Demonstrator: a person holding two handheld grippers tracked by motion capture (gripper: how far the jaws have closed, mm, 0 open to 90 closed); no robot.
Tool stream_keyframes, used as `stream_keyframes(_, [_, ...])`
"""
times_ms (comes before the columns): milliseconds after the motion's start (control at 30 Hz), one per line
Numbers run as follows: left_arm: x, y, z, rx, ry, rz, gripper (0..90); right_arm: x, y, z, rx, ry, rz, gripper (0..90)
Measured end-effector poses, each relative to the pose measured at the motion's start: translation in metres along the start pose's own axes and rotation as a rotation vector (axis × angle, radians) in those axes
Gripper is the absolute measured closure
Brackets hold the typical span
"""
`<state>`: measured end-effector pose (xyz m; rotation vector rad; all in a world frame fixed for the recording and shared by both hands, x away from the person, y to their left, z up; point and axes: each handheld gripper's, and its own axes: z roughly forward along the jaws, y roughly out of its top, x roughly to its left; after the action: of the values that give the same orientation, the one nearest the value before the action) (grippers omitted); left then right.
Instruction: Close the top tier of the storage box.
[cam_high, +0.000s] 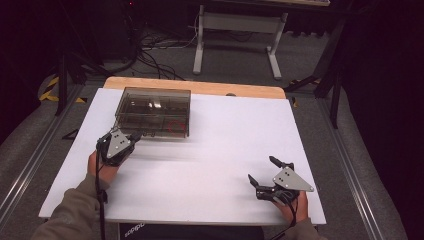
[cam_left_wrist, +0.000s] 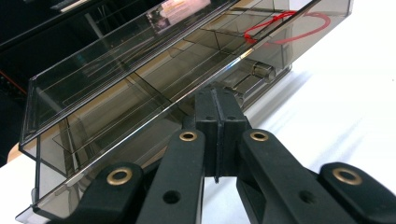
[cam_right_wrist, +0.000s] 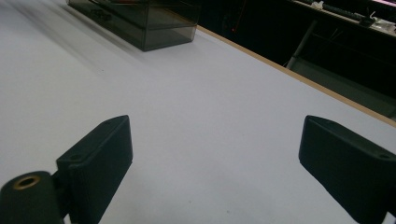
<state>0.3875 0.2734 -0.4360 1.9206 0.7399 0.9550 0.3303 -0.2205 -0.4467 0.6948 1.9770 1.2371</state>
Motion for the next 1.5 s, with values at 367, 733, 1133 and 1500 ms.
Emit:
stream_keyframes(367, [0.002,0.001,0.007,0.005,0.013,0.005,89.1,0.000,0.000,0.000,0.005,0.000,0.002,11.4])
stream_keyframes(733, [0.008,0.004,0.012,0.005,0.029,0.001,89.0,0.001,0.000,0.001,0.010,0.002,0.000,11.6])
stream_keyframes(1133, [0.012,0.006,0.018,0.004,0.036,0.000,89.2,0.001,0.000,0.002,0.010,0.006,-0.002,11.9])
stream_keyframes(1500, [0.013,0.006,0.022,0.003,0.036,-0.008,89.2,0.001,-0.001,0.002,0.011,0.009,-0.002,11.9])
